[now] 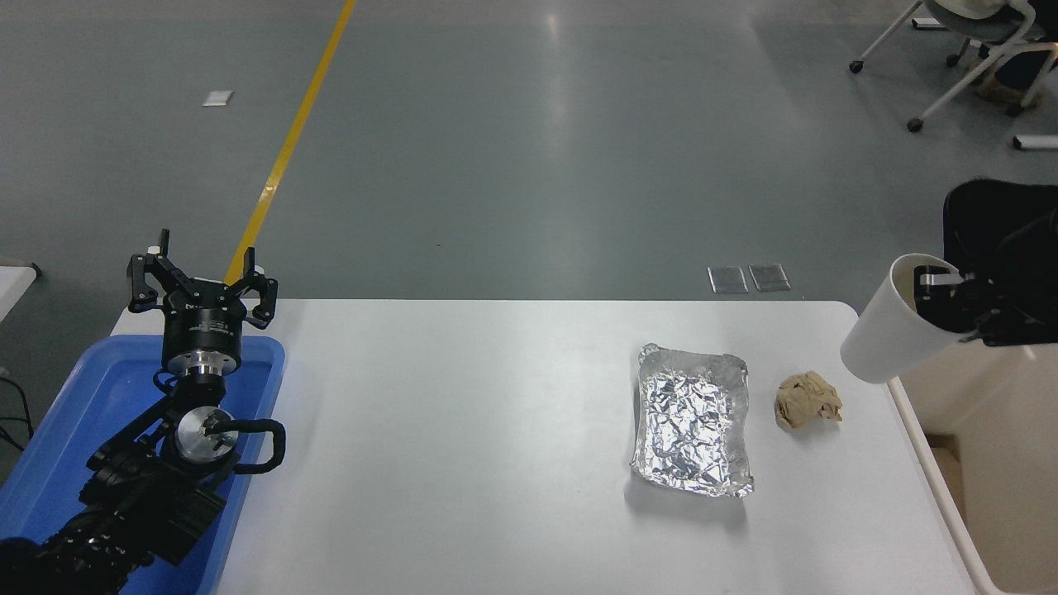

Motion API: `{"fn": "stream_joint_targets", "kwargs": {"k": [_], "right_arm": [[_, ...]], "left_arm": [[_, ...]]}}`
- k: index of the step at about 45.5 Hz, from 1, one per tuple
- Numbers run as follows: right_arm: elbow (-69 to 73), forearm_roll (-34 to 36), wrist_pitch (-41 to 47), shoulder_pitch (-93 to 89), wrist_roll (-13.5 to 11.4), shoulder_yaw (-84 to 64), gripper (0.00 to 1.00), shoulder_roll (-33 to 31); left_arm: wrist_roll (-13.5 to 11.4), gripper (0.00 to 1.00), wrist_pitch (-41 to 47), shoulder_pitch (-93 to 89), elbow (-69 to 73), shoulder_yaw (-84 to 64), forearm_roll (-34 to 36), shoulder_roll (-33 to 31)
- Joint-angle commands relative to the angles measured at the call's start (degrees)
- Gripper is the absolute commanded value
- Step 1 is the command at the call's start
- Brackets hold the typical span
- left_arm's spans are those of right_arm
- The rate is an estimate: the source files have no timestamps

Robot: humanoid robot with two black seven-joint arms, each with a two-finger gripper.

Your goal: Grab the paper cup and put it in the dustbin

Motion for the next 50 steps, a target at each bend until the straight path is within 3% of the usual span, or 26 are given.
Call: {"fn": "stream_joint_targets", "kwargs": {"k": [1, 14, 24, 35, 50], "right_arm": [[0.4, 0.5, 5.8, 5.8, 0.4, -0.2, 0.00, -0.2], [-1.6, 0.0, 4.4, 3.8, 0.3, -0.6, 0.00, -0.2], [-11.4, 0.2, 0.0, -8.9, 0.1, 0.4, 0.00, -2.6], [-33.6, 0.5, -3.2, -30.8, 0.0, 7.1, 0.00, -7.3], [-66.9, 0.5, -3.2, -64.6, 0.1, 32.6, 0.00, -8.6]], "left_arm": [[0.0, 0.99, 0.0, 0.1, 0.0, 0.0, 0.0, 0.0], [0.0, 0.99, 0.0, 0.1, -0.1, 0.0, 0.0, 0.0], [0.0, 0.99, 0.0, 0.1, 0.0, 0.0, 0.0, 0.0], [0.0, 0.99, 0.0, 0.1, -0.1, 0.0, 0.0, 0.0], [0.0, 0.99, 0.0, 0.1, 0.0, 0.0, 0.0, 0.0]]}}
